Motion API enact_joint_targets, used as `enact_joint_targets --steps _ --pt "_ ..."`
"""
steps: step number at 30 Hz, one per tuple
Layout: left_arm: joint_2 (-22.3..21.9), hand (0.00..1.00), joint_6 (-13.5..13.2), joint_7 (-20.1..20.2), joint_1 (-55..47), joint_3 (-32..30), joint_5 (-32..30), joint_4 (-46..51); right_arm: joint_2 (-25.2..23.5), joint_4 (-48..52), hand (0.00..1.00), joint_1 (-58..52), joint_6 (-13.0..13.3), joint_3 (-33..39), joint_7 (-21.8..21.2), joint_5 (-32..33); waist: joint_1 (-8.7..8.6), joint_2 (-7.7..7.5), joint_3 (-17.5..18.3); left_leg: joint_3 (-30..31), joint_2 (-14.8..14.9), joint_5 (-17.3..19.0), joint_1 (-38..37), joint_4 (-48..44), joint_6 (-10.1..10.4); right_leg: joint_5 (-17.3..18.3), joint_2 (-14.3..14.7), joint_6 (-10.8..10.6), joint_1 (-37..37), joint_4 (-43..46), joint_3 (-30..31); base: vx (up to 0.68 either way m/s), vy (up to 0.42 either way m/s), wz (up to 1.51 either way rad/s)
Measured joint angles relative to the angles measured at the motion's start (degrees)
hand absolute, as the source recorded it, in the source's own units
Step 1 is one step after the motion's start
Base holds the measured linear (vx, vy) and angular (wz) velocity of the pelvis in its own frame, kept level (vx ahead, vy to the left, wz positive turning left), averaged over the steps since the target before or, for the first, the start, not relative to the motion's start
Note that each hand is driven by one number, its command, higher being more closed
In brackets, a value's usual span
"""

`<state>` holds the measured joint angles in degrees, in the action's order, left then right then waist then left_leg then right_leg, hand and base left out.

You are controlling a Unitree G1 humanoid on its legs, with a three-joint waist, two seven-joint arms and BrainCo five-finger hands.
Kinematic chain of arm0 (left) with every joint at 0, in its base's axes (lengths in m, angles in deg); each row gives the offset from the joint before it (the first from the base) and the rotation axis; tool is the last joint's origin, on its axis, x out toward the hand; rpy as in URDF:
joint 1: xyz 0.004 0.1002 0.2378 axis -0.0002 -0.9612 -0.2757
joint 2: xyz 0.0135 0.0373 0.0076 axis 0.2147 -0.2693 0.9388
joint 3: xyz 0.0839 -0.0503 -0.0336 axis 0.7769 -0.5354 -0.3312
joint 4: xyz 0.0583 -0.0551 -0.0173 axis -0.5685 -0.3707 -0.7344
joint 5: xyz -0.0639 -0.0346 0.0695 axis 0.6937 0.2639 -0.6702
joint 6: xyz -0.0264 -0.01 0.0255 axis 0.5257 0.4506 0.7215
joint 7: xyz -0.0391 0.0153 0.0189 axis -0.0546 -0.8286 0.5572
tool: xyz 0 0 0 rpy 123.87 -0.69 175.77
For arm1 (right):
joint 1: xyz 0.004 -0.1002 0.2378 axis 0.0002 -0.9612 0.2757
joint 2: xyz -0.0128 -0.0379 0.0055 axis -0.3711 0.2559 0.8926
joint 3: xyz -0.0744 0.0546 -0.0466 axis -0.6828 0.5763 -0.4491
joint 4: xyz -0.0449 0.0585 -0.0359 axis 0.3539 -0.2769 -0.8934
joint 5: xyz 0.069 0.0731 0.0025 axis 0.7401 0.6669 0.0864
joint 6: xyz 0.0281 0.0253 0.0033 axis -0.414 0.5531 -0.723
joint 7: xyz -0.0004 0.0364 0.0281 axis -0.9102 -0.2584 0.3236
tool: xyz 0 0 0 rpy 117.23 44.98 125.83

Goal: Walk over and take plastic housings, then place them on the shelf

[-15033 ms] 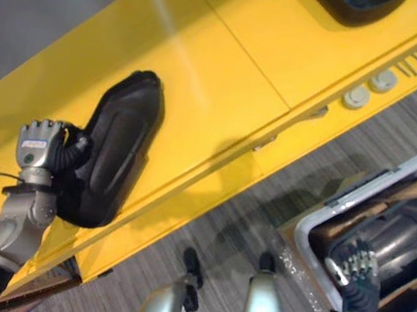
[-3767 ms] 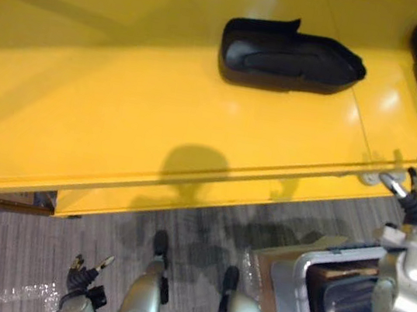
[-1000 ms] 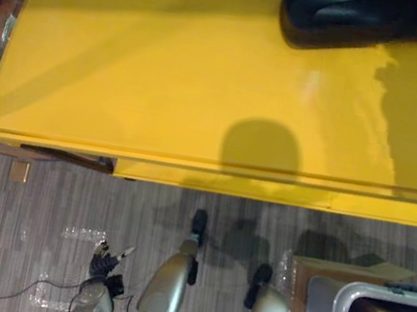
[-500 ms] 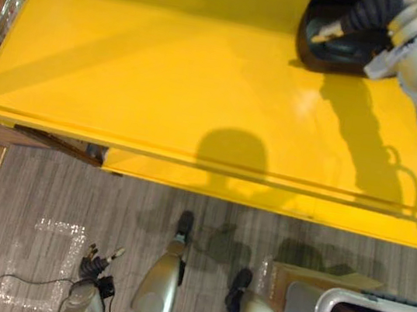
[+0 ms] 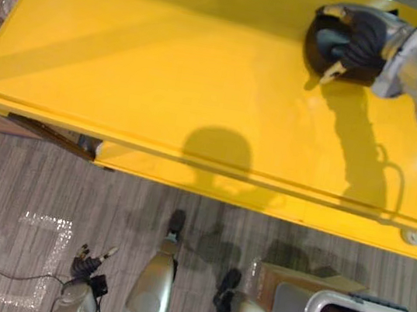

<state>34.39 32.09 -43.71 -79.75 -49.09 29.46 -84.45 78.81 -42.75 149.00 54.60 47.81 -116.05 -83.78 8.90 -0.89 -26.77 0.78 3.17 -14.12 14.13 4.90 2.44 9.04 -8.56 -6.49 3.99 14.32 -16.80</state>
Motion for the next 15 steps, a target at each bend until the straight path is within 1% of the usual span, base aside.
enact_joint_targets --steps 1,6,8,12,15 --pt "0.01 0.0 0.02 0.01 0.0 0.0 0.0 0.0 0.0 -0.74 0.0 -0.01 0.03 -0.02 -1.61 0.0 0.0 0.0 0.0 -0.02 0.03 0.06 -0.01 0.01 -0.07 0.0 0.02 0.0 0.0 0.0 0.01 0.0 0.0 0.0" --pt "0.02 0.0 0.7 0.04 0.02 0.0 -0.07 0.01 0.0 -1.24 0.0 -1.11 0.58 -0.02 -6.03 -0.05 0.01 -0.16 0.09 -0.46 0.06 0.2 -0.13 0.01 -0.18 0.0 -0.02 0.0 0.0 0.0 0.25 0.0 -0.004 -0.01" --pt "0.02 0.0 1.26 0.04 0.07 0.01 -0.2 0.01 0.0 -1.42 0.0 -2.38 1.67 -0.07 -7.35 -0.04 0.02 -0.25 0.14 -0.58 0.06 0.23 -0.15 0.01 -0.21 0.0 -0.04 0.0 0.0 0.0 0.32 0.0 0.0 0.0" --pt "0.06 0.0 1.61 0.04 0.07 0.01 -0.31 -0.02 0.0 -1.44 0.0 -3.43 4.9 -0.06 -7.74 -0.54 0.11 -0.49 0.28 -1.27 0.1 0.49 -0.67 0.03 -0.25 0.0 -0.08 0.0 -0.06 0.02 1.04 0.02 -0.018 -0.08" --pt "0.12 0.0 1.59 0.08 0.08 0.01 -0.37 -0.02 0.0 -0.92 0.0 -4.49 7.52 -0.07 -7.78 -3.07 -0.01 -1.0 0.57 -1.42 0.13 0.62 -0.85 0.03 -0.25 0.0 -0.09 0.01 -0.13 -0.01 1.17 0.01 -0.017 -0.03"
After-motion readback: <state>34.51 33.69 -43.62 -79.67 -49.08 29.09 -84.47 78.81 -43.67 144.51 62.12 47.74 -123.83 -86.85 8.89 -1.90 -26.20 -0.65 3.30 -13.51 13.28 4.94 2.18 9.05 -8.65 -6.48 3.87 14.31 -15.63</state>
